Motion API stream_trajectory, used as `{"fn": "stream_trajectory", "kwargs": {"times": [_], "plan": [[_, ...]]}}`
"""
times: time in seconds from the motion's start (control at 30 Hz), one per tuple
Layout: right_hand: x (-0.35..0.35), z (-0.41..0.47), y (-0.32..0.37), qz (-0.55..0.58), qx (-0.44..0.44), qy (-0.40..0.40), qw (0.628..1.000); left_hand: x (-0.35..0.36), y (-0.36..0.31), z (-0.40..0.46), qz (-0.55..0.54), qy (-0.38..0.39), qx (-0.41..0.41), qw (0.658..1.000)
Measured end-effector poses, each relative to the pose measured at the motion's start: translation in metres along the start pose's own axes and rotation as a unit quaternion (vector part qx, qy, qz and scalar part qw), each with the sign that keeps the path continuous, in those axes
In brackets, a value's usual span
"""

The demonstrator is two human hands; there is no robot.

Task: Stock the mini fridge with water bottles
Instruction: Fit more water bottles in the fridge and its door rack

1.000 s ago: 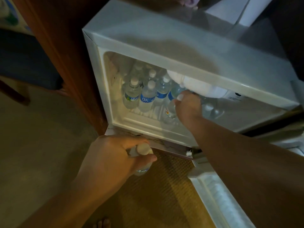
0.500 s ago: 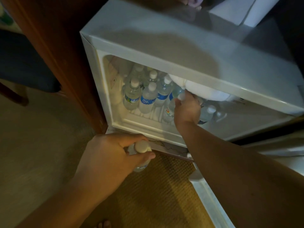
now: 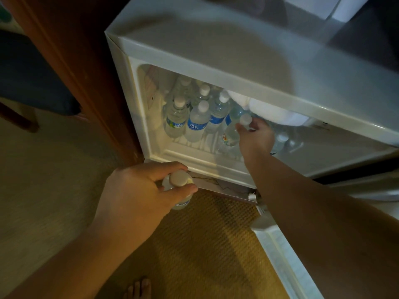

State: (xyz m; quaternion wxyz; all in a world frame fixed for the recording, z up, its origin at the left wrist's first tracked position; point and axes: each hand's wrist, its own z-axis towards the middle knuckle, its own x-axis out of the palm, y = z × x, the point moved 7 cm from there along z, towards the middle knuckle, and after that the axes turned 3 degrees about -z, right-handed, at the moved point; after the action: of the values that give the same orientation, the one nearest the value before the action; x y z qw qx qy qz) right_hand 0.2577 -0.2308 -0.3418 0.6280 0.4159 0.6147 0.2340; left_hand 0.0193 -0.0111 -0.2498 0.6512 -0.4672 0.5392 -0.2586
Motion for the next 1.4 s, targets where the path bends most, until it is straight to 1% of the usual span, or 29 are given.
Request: {"fn": "stream_trajectory", "kwargs": {"times": [0.23,0.47,0.6,0.67,0.73,0.8,0.83,0.87,0.9,0.93,0.97,1.0,1.03,1.07,1.1,1.13,1.23,1.3,1.33,1.4], "plan": [[0.002,0.002,0.004,0.008,-0.021,-0.004,1.000,0.003,0.013,0.008,-0.004,-0.009,-0.020,1.000],[0.001,0.003,0.004,-0.020,-0.030,0.013,0.999,0.006,0.008,0.014,0.005,-0.024,-0.029,0.999],[-0.003,-0.003,0.010,-0.045,-0.019,0.023,0.999,0.006,0.002,0.015,0.001,-0.018,-0.037,0.999],[-0.006,-0.014,0.010,-0.036,0.005,0.031,0.999,0.007,-0.001,0.016,0.010,-0.013,-0.039,0.999],[-0.012,-0.034,0.004,-0.008,0.045,0.040,0.998,0.007,0.000,0.019,0.017,-0.022,-0.048,0.998],[-0.027,-0.066,0.006,-0.011,0.044,0.030,0.999,0.009,0.001,0.024,0.025,-0.024,-0.058,0.998],[-0.038,-0.085,0.012,-0.021,0.018,0.010,1.000,0.011,0.001,0.027,0.023,-0.020,-0.060,0.998],[-0.053,-0.105,0.026,-0.031,-0.031,-0.020,0.999,0.013,0.001,0.031,0.017,-0.015,-0.064,0.998],[-0.069,-0.123,0.046,-0.033,-0.110,-0.054,0.992,0.015,0.001,0.035,0.010,-0.014,-0.068,0.998],[-0.088,-0.141,0.072,-0.033,-0.212,-0.098,0.972,0.016,0.001,0.040,0.005,-0.015,-0.070,0.997],[-0.107,-0.157,0.099,-0.035,-0.311,-0.139,0.939,0.018,0.001,0.045,0.007,-0.017,-0.070,0.997],[-0.124,-0.168,0.125,-0.050,-0.392,-0.176,0.902,0.021,0.001,0.052,0.013,-0.013,-0.070,0.997],[-0.138,-0.171,0.146,-0.073,-0.443,-0.208,0.869,0.024,0.000,0.058,0.019,-0.003,-0.066,0.998],[-0.150,-0.166,0.163,-0.097,-0.469,-0.232,0.847,0.028,-0.001,0.065,0.020,0.006,-0.063,0.998],[-0.159,-0.152,0.176,-0.121,-0.472,-0.243,0.839,0.031,-0.002,0.072,0.019,0.012,-0.062,0.998],[-0.163,-0.132,0.182,-0.147,-0.456,-0.237,0.845,0.034,-0.005,0.078,0.022,0.014,-0.063,0.998],[-0.156,-0.070,0.175,-0.269,-0.349,-0.140,0.887,0.045,-0.011,0.093,0.045,0.022,-0.055,0.997],[-0.152,-0.049,0.160,-0.321,-0.283,-0.093,0.899,0.052,-0.011,0.102,0.022,0.026,-0.059,0.998],[-0.151,-0.046,0.155,-0.331,-0.274,-0.082,0.899,0.055,-0.010,0.107,0.011,0.028,-0.066,0.997],[-0.148,-0.048,0.153,-0.347,-0.289,-0.077,0.889,0.062,-0.005,0.116,0.012,0.030,-0.079,0.996]]}}
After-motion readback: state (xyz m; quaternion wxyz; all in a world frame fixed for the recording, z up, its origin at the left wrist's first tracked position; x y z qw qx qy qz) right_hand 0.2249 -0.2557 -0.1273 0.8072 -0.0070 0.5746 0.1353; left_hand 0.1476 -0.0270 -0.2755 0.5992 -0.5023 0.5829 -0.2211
